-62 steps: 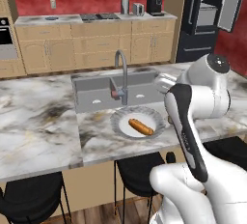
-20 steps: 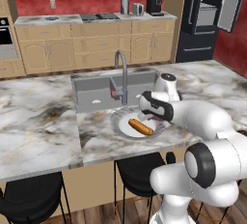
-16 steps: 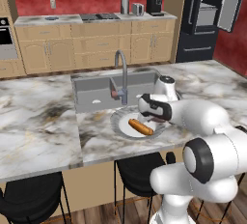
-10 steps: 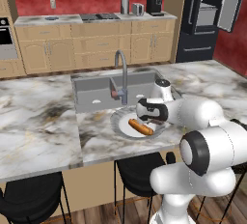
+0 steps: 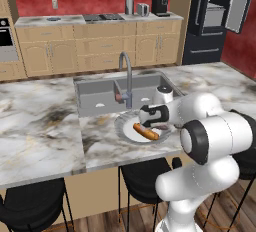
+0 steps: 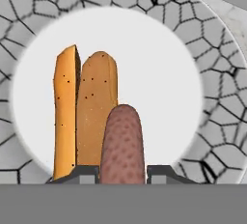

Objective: Move the hot dog bun to the plate on the dining table and place the condiment next to that plate. Then navigate to the fridge and take the sausage and place it on the plate as well.

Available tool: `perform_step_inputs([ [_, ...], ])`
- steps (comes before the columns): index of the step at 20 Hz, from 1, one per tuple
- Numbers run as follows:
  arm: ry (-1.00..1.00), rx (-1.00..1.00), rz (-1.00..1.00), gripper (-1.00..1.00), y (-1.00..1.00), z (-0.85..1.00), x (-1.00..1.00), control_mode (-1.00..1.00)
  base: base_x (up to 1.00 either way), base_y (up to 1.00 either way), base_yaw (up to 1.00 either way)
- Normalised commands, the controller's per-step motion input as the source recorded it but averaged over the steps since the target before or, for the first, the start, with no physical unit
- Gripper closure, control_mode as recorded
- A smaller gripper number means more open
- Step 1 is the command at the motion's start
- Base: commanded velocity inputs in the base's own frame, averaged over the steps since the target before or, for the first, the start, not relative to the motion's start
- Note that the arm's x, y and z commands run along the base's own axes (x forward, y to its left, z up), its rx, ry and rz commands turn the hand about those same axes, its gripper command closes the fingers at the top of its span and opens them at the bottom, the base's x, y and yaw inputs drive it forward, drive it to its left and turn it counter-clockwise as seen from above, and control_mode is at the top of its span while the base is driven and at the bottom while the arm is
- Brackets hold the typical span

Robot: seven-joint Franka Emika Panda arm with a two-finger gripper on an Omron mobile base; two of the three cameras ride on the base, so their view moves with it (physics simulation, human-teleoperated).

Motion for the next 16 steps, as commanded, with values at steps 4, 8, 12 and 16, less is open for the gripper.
perform_step_inputs([
  [4,-0.07,-0.02,0.01,-1.0,0.0,-0.22,0.09,-1.0,0.0,0.0,0.0],
  [8,-0.11,0.0,0.02,-1.0,0.0,-0.14,0.05,-1.0,0.0,0.0,0.0],
  [12,-0.13,0.0,0.03,-1.0,0.0,0.01,0.01,-1.0,0.0,0.0,0.0],
  [16,-0.01,0.0,0.0,-1.0,0.0,0.32,-0.02,-1.0,0.0,0.0,0.0],
])
